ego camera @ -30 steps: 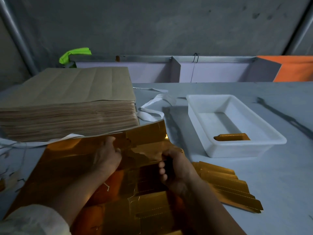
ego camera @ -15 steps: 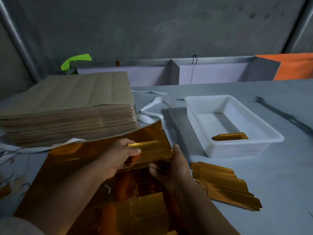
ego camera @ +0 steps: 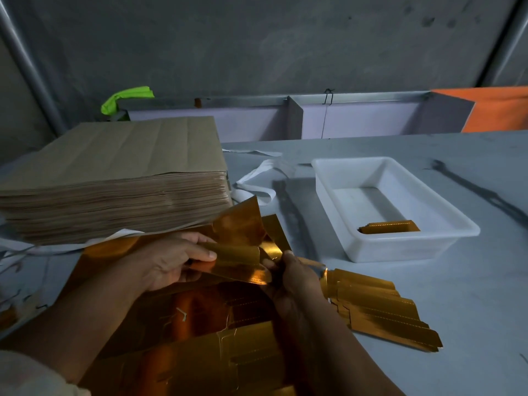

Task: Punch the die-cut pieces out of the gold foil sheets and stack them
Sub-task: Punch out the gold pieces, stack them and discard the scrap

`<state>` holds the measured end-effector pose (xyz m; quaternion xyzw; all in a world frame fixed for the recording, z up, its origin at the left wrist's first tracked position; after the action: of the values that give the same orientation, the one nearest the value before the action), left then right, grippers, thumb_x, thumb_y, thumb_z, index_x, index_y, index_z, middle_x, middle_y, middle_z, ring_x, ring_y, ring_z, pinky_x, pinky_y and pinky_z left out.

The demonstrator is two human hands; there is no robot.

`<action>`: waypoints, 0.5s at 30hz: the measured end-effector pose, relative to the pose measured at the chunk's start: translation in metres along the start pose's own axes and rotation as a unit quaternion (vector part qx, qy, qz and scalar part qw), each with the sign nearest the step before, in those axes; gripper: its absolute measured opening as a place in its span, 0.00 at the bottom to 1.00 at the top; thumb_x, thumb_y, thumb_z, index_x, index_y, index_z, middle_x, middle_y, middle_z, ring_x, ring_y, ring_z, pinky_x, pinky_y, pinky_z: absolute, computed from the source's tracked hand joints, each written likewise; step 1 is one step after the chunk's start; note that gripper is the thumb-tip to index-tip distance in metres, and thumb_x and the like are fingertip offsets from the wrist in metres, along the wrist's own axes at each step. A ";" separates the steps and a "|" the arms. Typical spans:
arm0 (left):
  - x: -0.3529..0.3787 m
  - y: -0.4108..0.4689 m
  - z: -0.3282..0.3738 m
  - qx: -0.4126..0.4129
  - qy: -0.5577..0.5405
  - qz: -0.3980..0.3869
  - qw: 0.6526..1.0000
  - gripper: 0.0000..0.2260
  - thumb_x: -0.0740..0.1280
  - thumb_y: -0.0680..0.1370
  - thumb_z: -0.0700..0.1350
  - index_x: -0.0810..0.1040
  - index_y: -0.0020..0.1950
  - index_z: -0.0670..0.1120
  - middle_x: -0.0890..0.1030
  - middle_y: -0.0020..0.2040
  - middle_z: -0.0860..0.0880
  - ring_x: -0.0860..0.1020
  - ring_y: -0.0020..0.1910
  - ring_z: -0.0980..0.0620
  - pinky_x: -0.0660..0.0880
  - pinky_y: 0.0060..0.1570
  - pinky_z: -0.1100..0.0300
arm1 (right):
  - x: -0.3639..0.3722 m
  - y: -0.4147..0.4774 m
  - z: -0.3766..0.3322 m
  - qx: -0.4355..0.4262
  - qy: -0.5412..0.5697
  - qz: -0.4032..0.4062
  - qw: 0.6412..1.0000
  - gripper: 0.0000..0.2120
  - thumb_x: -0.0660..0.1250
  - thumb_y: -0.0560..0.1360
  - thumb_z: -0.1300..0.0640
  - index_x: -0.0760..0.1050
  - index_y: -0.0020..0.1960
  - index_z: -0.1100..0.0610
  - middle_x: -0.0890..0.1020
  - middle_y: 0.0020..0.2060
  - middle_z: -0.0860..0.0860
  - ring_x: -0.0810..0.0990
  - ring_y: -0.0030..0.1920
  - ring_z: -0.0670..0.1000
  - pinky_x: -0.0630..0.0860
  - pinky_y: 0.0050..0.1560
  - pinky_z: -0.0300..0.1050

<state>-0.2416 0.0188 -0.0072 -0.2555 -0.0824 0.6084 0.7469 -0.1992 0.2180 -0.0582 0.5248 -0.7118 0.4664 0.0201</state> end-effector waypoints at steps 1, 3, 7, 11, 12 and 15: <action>-0.002 -0.001 0.000 -0.003 0.001 -0.008 1.000 0.14 0.72 0.68 0.37 0.82 0.53 0.45 0.84 0.47 0.43 0.80 0.44 0.49 0.74 0.36 0.58 | -0.001 0.001 0.000 0.003 -0.005 0.002 1.000 0.10 0.59 0.83 0.53 0.74 0.54 0.59 0.83 0.37 0.56 0.83 0.36 0.52 0.80 0.32 0.48; -0.007 -0.003 -0.002 -0.009 0.000 -0.018 1.000 0.15 0.72 0.65 0.39 0.82 0.51 0.45 0.85 0.44 0.44 0.80 0.41 0.50 0.74 0.35 0.58 | -0.002 0.003 0.002 0.012 -0.022 0.005 1.000 0.11 0.58 0.84 0.53 0.75 0.53 0.59 0.85 0.41 0.57 0.84 0.38 0.52 0.80 0.36 0.46; -0.017 -0.006 -0.004 -0.012 -0.087 0.001 0.996 0.10 0.71 0.66 0.37 0.84 0.46 0.45 0.83 0.43 0.43 0.78 0.40 0.49 0.74 0.32 0.58 | 0.000 0.004 0.002 0.016 -0.010 0.002 1.000 0.11 0.59 0.83 0.53 0.74 0.53 0.59 0.83 0.45 0.58 0.84 0.39 0.54 0.83 0.32 0.44; 0.009 -0.012 0.018 0.021 -0.190 -0.032 0.981 0.08 0.68 0.69 0.37 0.85 0.38 0.48 0.81 0.37 0.47 0.75 0.29 0.54 0.73 0.28 0.62 | 0.002 0.007 0.003 -0.052 -0.106 0.014 0.993 0.13 0.59 0.83 0.50 0.75 0.49 0.59 0.83 0.38 0.57 0.84 0.39 0.54 0.83 0.40 0.48; 0.022 -0.014 0.028 0.034 -0.172 -0.047 0.983 0.09 0.68 0.70 0.37 0.86 0.40 0.48 0.81 0.37 0.47 0.76 0.29 0.55 0.73 0.28 0.62 | 0.002 0.008 0.003 -0.086 -0.143 0.020 0.986 0.13 0.59 0.83 0.52 0.75 0.48 0.59 0.83 0.36 0.56 0.84 0.37 0.53 0.83 0.42 0.48; 0.069 -0.020 0.056 0.072 -0.062 -0.086 0.992 0.11 0.66 0.74 0.36 0.82 0.53 0.46 0.83 0.44 0.46 0.79 0.38 0.52 0.71 0.31 0.63 | 0.004 0.008 0.004 -0.163 -0.240 0.038 0.956 0.09 0.59 0.82 0.55 0.76 0.46 0.54 0.84 0.41 0.56 0.84 0.41 0.53 0.83 0.48 0.52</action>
<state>-0.2313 0.0979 0.0378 -0.1547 -0.1064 0.5610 0.8062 -0.2058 0.2123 -0.0633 0.5833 -0.7815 0.2052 -0.0836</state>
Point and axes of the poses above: each hand's wrist, its own y-axis towards the middle knuckle, its own x-axis out of the palm, z = x × y, the point moved 8 cm from there along y, towards the middle knuckle
